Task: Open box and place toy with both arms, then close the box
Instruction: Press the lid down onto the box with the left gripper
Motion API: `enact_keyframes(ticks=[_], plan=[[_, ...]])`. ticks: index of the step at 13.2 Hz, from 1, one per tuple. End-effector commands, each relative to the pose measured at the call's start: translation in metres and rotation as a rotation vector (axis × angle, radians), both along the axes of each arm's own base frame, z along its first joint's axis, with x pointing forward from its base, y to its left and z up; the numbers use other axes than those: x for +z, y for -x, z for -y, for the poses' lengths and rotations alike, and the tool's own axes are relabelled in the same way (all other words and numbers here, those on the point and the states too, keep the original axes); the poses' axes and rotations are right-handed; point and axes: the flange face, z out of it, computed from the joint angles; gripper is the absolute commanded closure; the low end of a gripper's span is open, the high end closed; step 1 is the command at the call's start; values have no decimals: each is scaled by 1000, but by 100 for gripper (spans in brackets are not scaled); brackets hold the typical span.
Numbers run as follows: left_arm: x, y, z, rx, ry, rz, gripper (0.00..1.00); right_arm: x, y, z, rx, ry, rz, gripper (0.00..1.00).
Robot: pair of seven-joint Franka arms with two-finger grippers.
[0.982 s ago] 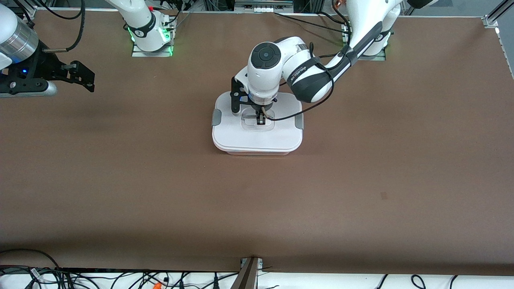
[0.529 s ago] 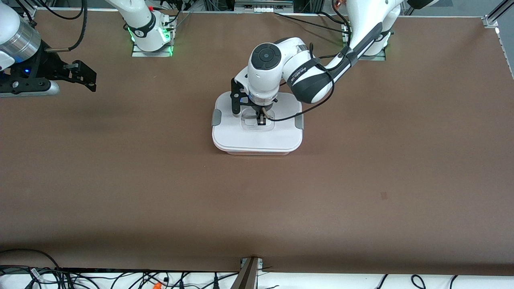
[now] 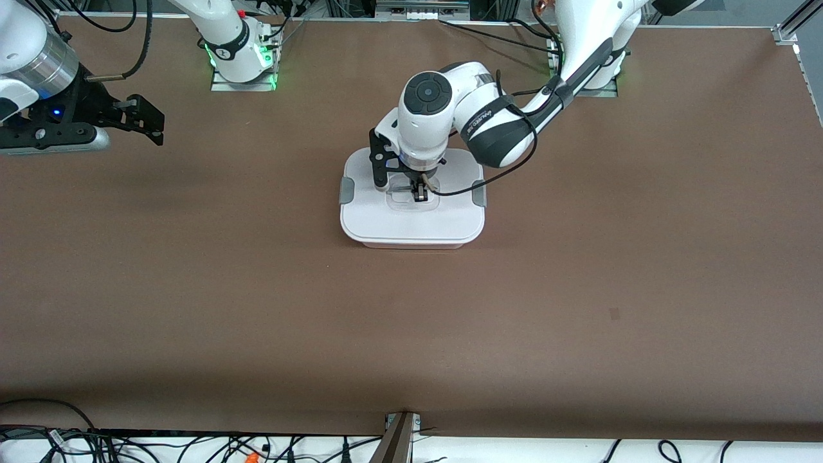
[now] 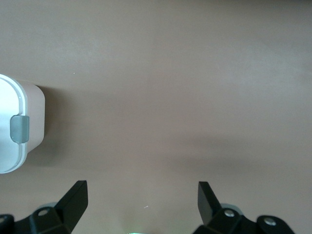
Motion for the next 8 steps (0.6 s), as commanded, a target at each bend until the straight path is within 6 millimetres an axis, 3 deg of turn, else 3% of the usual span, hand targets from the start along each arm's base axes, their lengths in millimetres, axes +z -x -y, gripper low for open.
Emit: enact_keyframes(ticks=[1, 3, 4, 7, 8], plan=[[-7, -7, -12, 6, -23, -16, 1, 4, -1, -2, 5, -5, -2, 0], [54, 0, -12, -53, -7, 79, 0, 4, -1, -2, 5, -5, 0, 0], [70, 2, -15, -46, -12, 92, 0, 4, -1, -2, 4, -7, 0, 0], [83, 10, -14, 17, -23, 89, 0, 2, -1, 2, -18, -73, -23, 0], [100, 10, -26, 55, -55, 103, 0, 2, -2, 9, -35, -82, -27, 0]])
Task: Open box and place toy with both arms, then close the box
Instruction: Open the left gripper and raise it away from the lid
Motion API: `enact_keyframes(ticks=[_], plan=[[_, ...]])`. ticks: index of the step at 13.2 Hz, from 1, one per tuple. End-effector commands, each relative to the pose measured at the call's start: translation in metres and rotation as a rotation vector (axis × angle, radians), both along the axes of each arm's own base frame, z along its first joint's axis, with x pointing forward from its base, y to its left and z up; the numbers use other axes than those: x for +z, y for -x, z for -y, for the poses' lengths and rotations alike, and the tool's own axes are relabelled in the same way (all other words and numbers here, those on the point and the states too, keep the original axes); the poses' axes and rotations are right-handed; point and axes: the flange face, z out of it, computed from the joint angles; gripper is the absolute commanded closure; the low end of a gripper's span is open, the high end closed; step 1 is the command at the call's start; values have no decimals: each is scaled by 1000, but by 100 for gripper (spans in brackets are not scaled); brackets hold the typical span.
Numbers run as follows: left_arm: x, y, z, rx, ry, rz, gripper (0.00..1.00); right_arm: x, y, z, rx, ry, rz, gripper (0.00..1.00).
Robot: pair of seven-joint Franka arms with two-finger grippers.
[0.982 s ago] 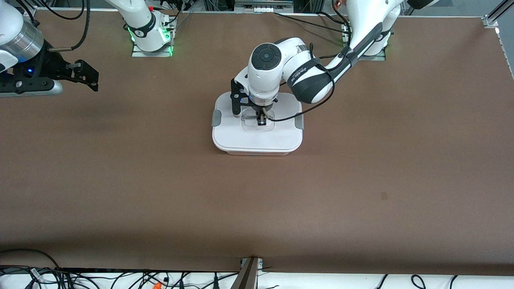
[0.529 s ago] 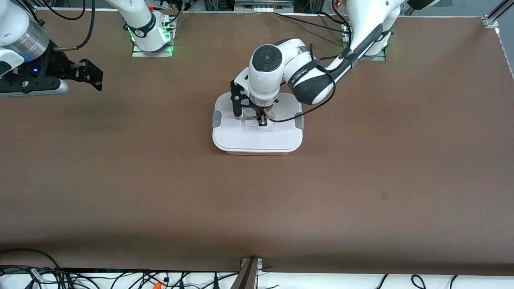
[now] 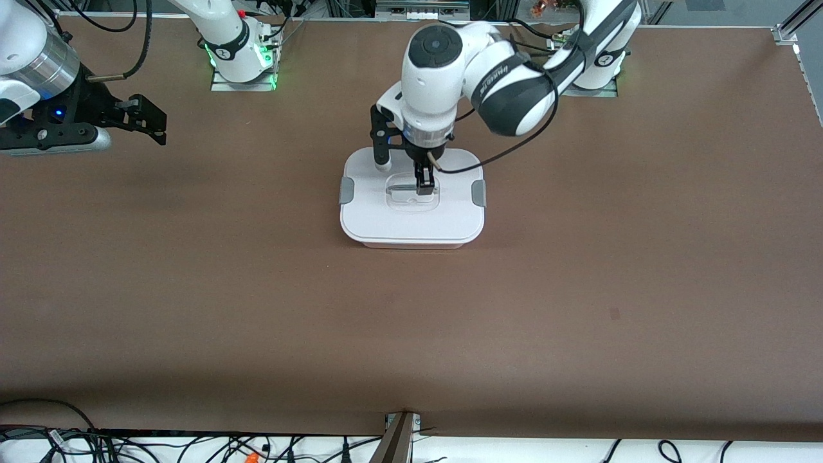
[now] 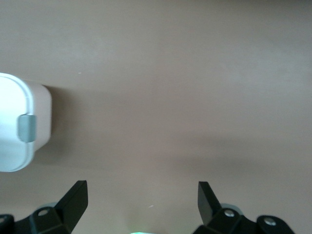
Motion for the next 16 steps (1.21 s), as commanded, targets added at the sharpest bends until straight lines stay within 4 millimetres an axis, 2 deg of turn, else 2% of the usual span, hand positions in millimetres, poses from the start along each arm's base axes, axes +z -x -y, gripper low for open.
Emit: enact_keyframes(ticks=[1, 2, 3, 5, 7, 9, 10, 11, 12, 14, 16], plan=[[35, -1, -29, 104, -61, 35, 0, 3, -1, 11, -35, -37, -17, 0], [49, -8, -43, 164, -59, 47, 0, 3, -1, 11, -35, -35, -18, 0], [55, -27, -68, 224, -58, 43, 0, 3, -1, 11, -31, -35, -18, 0], [74, -47, -105, 290, -75, 18, 0, 2, -1, 11, -26, -35, -19, 0], [114, -65, -142, 377, -73, -42, 0, 2, -1, 11, -25, -34, -19, 0], [137, -84, -190, 466, -75, -87, 0, 2, -1, 11, -25, -32, -19, 0], [156, -80, -206, 515, -50, -88, 0, 2, -2, 11, -25, -31, -17, 0], [167, -85, -234, 585, -14, -112, 0, 1, -2, 11, -25, -31, -19, 0], [168, -83, -259, 653, 21, -185, 0, 2, -2, 12, -25, -28, -17, 0], [166, -85, -324, 801, 70, -237, 0, 1, -2, 12, -25, -25, -18, 0], [176, -82, -364, 888, 65, -203, 0, 2, -2, 10, -22, -24, -14, 0]])
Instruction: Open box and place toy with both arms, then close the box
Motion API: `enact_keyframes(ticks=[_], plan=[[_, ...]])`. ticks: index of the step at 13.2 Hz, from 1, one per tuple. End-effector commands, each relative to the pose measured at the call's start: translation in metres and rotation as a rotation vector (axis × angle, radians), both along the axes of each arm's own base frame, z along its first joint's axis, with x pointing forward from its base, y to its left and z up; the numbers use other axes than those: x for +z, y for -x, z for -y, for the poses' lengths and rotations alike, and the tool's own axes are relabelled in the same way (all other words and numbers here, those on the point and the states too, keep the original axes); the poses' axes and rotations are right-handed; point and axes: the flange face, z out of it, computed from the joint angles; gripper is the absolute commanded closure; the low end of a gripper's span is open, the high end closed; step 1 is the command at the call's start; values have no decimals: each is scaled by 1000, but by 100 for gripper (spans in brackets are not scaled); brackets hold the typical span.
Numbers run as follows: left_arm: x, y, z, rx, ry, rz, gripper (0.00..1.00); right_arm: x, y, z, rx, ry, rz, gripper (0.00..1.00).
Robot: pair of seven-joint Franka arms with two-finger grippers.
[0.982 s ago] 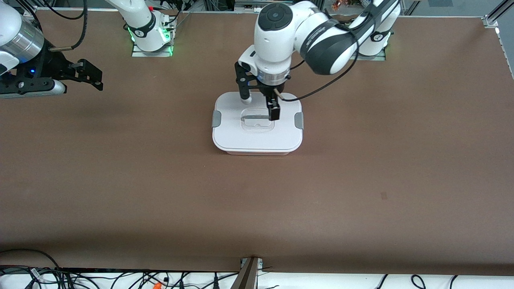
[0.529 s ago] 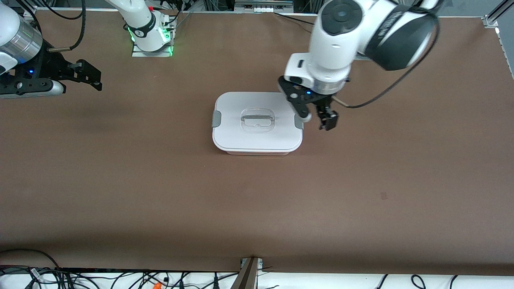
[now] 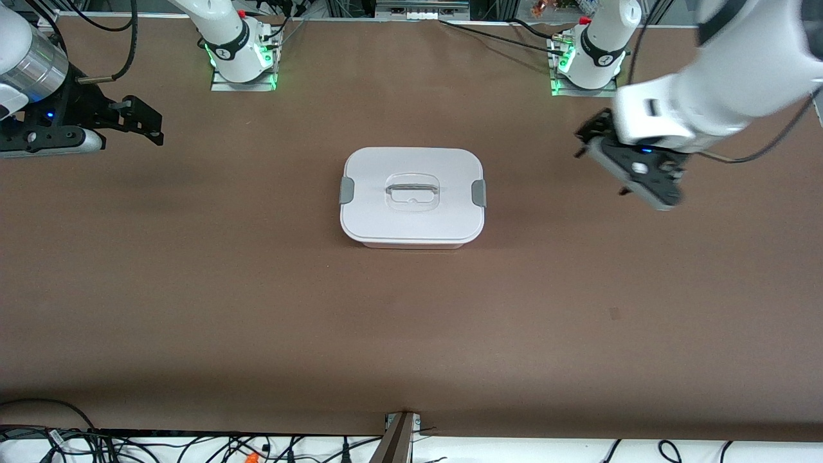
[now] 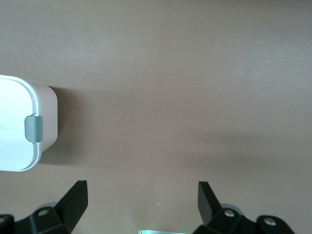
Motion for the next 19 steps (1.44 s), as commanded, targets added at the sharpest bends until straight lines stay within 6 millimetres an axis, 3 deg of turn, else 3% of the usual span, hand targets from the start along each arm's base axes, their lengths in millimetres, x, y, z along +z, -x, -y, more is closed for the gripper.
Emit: enact_keyframes(ticks=[1, 2, 4, 7, 9, 10, 19], plan=[[15, 19, -44, 113, -5, 34, 0, 4, 0, -2, 6, -4, -2, 0], [16, 23, -63, 178, -7, 69, 0, 4, 0, -3, 9, -5, 0, 0], [12, 38, -83, 364, -37, 108, 0, 4, 0, -5, 12, -5, 0, 0], [12, 39, -77, 451, -154, 141, 0, 5, 1, -5, 12, -5, 0, 0], [10, 37, -80, 457, -159, 129, 0, 4, 0, -5, 12, -4, -3, 0], [-2, 28, -76, 452, -174, 90, 0, 4, 0, -5, 12, -4, -3, 0], [-9, 20, -81, 613, -185, 65, 0, 4, 0, -4, 10, -4, -2, 0]])
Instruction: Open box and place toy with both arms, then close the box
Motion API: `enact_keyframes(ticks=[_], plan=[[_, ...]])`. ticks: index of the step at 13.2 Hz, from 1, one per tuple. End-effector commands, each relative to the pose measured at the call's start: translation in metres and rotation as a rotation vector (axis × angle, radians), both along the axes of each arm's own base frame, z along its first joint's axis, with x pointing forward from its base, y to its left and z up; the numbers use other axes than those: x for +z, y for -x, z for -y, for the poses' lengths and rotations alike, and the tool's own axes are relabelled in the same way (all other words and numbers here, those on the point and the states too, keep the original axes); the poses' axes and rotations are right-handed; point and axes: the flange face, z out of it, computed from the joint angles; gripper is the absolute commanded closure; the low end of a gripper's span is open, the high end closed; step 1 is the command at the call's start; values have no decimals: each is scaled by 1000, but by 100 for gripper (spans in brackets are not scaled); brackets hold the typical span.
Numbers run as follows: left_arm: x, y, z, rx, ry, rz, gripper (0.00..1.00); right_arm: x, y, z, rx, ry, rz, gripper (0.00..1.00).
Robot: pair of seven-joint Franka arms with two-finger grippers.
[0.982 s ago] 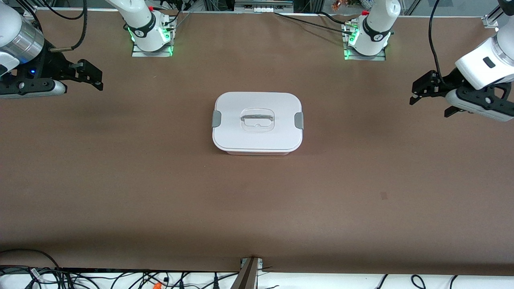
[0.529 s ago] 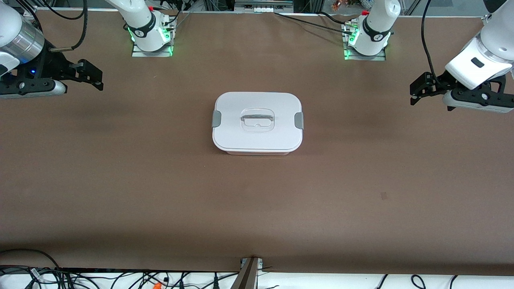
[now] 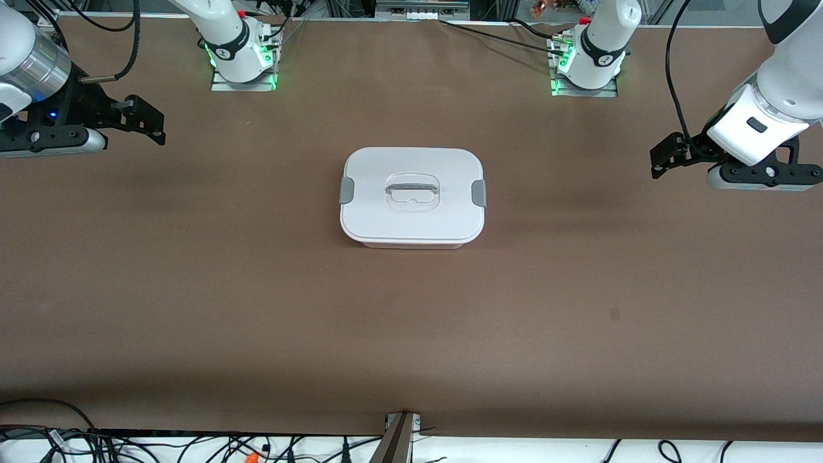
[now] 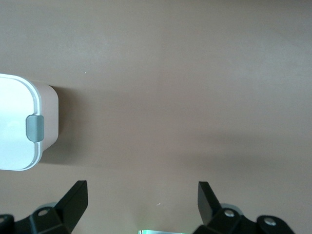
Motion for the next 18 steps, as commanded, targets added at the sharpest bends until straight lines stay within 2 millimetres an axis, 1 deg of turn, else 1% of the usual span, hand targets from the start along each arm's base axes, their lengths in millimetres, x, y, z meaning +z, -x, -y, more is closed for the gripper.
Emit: enact_keyframes(ticks=[1, 5, 7, 18], plan=[[4, -3, -6, 32, -21, 4, 0, 4, 0, -2, 6, -4, -3, 0], [4, -5, -9, 34, -21, 7, 0, 5, 0, -1, 4, -4, -2, 0], [3, -6, -15, 34, -21, 5, 0, 4, 0, -2, 6, -4, -3, 0], [1, -7, -15, 9, -23, -1, 0, 4, 0, -2, 6, -4, -2, 0]])
